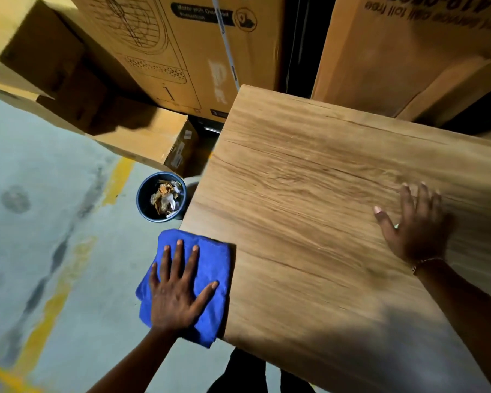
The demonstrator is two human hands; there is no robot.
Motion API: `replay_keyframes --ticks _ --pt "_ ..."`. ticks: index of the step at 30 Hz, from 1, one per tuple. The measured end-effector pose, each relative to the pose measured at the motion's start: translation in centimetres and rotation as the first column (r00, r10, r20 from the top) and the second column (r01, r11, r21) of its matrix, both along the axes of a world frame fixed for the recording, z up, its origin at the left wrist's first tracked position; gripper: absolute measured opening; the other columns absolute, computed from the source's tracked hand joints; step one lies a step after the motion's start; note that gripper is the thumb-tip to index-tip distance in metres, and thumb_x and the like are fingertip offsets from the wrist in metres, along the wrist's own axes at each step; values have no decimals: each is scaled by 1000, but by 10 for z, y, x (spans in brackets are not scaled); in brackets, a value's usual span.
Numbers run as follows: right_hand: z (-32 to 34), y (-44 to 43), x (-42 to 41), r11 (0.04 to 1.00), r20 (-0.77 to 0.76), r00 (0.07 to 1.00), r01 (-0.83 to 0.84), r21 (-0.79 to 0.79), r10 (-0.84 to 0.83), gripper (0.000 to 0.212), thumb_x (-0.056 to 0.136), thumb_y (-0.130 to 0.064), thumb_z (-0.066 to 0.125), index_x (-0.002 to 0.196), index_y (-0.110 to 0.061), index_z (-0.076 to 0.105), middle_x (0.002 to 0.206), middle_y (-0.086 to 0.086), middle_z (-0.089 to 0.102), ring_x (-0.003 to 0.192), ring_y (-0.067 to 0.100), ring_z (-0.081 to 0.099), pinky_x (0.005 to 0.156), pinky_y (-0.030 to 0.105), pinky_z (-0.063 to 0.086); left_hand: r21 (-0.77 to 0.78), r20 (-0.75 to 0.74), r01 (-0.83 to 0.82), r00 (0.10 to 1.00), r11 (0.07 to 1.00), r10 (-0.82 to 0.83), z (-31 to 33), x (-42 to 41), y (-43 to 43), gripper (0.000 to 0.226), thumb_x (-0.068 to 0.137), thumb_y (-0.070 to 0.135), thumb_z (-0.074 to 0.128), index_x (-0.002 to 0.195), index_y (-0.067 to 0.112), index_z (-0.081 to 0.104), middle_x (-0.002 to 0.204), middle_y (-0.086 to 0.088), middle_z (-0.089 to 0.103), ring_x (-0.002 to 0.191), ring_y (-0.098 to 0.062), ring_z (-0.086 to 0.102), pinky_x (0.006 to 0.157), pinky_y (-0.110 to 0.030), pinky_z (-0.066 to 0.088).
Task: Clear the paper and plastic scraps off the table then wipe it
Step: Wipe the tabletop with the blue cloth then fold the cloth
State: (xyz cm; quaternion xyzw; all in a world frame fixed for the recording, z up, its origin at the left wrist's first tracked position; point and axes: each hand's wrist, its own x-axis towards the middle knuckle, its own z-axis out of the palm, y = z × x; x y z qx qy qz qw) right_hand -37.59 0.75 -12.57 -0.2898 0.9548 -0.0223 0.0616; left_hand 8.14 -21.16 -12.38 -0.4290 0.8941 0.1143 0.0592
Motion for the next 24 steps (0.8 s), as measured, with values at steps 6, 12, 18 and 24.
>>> replay_keyframes --ticks 6,12,18,24 --pt "1 -2 3 998 30 998 58 -36 -57 85 88 -75 34 153 -20 39 164 17 30 150 42 25 111 67 27 -23 84 -1 996 1000 3 1 3 19 95 91 84 26 162 22 34 174 -9 17 160 -37 13 118 -69 19" --pt "-2 0 1 996 58 996 69 -54 -66 85 88 -75 33 155 -22 34 167 13 23 152 39 21 114 67 23 -39 96 57 994 998 -53 -3 -14 15 97 90 85 27 163 21 33 174 -10 14 160 -38 11 119 -74 13" --pt "-1 -1 0 997 54 996 67 -47 -65 84 88 -72 33 155 -20 36 165 14 24 150 41 24 112 66 25 -10 61 106 993 994 -105 -3 -99 -4 96 89 86 31 166 31 19 176 -4 6 162 -34 3 123 -71 9" --pt "-3 0 2 994 54 993 107 -14 -106 84 90 -73 31 159 -26 29 169 6 19 154 36 18 114 66 21 11 18 117 993 993 -117 -8 -187 -51 93 89 88 28 166 39 6 176 1 -1 162 -30 -8 123 -70 5"
